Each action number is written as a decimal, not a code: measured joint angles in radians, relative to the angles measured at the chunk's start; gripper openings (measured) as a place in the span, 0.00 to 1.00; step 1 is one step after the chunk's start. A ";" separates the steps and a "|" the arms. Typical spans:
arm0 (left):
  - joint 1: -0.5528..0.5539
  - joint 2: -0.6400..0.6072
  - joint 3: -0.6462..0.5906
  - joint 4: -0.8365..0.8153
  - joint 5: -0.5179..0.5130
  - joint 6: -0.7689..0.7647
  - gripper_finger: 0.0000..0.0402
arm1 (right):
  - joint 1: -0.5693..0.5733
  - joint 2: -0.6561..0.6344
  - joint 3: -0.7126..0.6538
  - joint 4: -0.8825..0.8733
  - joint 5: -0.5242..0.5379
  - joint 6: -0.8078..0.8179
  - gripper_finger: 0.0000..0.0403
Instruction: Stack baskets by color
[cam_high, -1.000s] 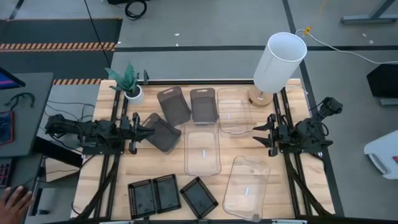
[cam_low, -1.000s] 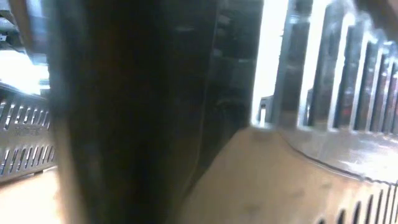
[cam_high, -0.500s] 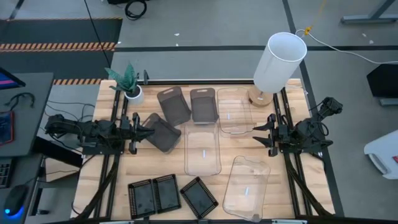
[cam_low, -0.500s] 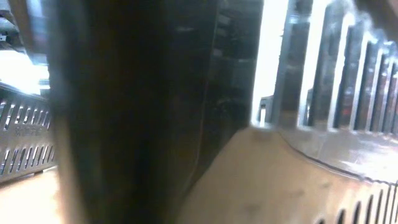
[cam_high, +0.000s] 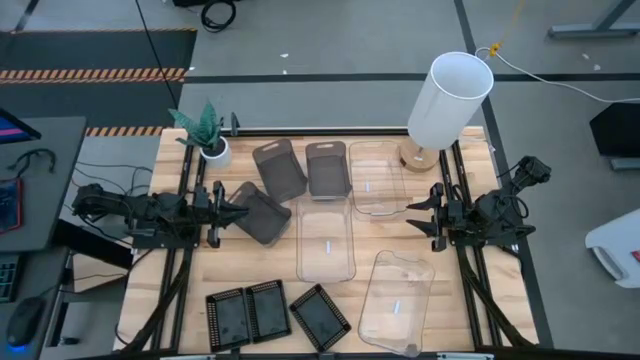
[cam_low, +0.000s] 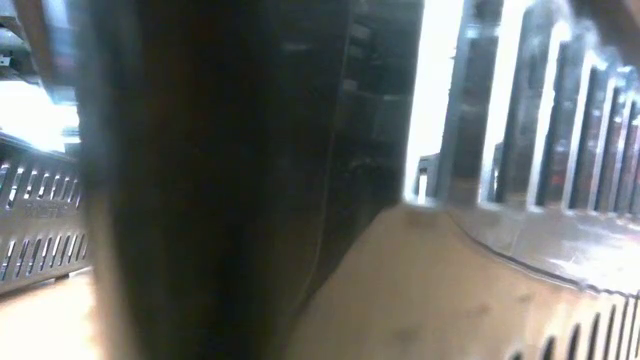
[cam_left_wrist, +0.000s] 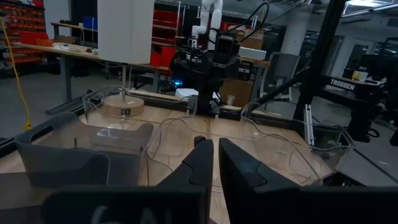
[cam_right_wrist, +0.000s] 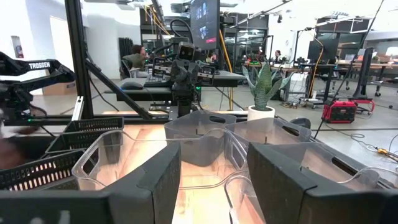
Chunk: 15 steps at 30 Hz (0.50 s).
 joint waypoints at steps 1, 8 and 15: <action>0.000 0.000 0.000 0.000 0.000 0.000 0.08 | 0.000 0.000 0.000 0.000 0.000 0.000 0.47; 0.000 0.000 0.000 0.000 0.000 0.000 0.07 | 0.000 0.000 0.000 0.000 0.000 0.000 0.47; 0.000 0.000 0.000 0.000 0.000 0.000 0.09 | 0.000 0.000 0.000 0.000 0.000 0.000 0.47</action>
